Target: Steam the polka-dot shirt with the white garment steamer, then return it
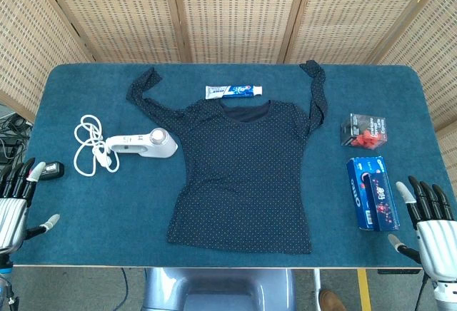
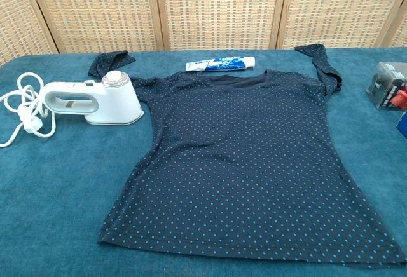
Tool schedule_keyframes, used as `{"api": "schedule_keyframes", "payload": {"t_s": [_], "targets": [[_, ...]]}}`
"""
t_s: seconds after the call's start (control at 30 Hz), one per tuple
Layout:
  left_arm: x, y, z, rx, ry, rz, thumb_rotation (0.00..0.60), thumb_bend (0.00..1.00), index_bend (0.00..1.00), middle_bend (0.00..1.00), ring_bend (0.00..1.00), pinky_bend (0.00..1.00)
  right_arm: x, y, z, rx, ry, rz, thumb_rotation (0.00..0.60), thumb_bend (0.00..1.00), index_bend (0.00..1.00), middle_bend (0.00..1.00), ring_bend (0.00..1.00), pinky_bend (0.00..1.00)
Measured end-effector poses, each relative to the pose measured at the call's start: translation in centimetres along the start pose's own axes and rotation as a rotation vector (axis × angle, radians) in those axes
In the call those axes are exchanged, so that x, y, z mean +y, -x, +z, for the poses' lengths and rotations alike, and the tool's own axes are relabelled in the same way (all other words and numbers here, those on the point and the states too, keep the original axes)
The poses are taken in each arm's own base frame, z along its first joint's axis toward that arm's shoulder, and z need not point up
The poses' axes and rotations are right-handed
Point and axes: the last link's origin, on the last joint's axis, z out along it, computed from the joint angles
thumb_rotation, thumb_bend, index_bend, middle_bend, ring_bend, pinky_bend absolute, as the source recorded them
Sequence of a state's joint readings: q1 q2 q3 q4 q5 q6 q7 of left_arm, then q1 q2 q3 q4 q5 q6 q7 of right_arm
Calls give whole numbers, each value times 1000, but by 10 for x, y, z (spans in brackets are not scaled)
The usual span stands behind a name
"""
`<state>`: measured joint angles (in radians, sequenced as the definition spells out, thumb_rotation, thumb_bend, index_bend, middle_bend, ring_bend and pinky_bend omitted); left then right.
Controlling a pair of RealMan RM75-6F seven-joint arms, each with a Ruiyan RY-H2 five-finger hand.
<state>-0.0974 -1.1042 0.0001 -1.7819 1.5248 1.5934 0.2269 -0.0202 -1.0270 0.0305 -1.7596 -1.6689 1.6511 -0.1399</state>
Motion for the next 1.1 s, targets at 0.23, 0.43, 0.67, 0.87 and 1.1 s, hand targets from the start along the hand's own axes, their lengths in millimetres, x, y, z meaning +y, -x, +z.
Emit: {"api": "schedule_keyframes", "payload": {"t_s": [0.23,0.43,0.67,0.87,1.1], "targets": [[-1,1,0,-3,-6,1,600,0,0,0,0,0,0,0,0,1,4,4,600,0,52,0,0,0],[-2,4,9,-11,-12,0,600,0,0,0,0,0,-1,-1,0,3,3,13,600,0,54,0,0,0],[3,21,59,-48,57,-35,600,1,0,0,0,0,0,2,4,-7,14,1,600,0,54,0,0,0],[18,52,117,-136,127,-66,600,204,0,0,0,0,-1,8,8,-32,22,-12,600,0,54,0,0,0],[33,87,167,-181,135,-111,600,252,0,0,0,0,1,13,11,-52,40,-25,600,0,54,0,0,0]]}}
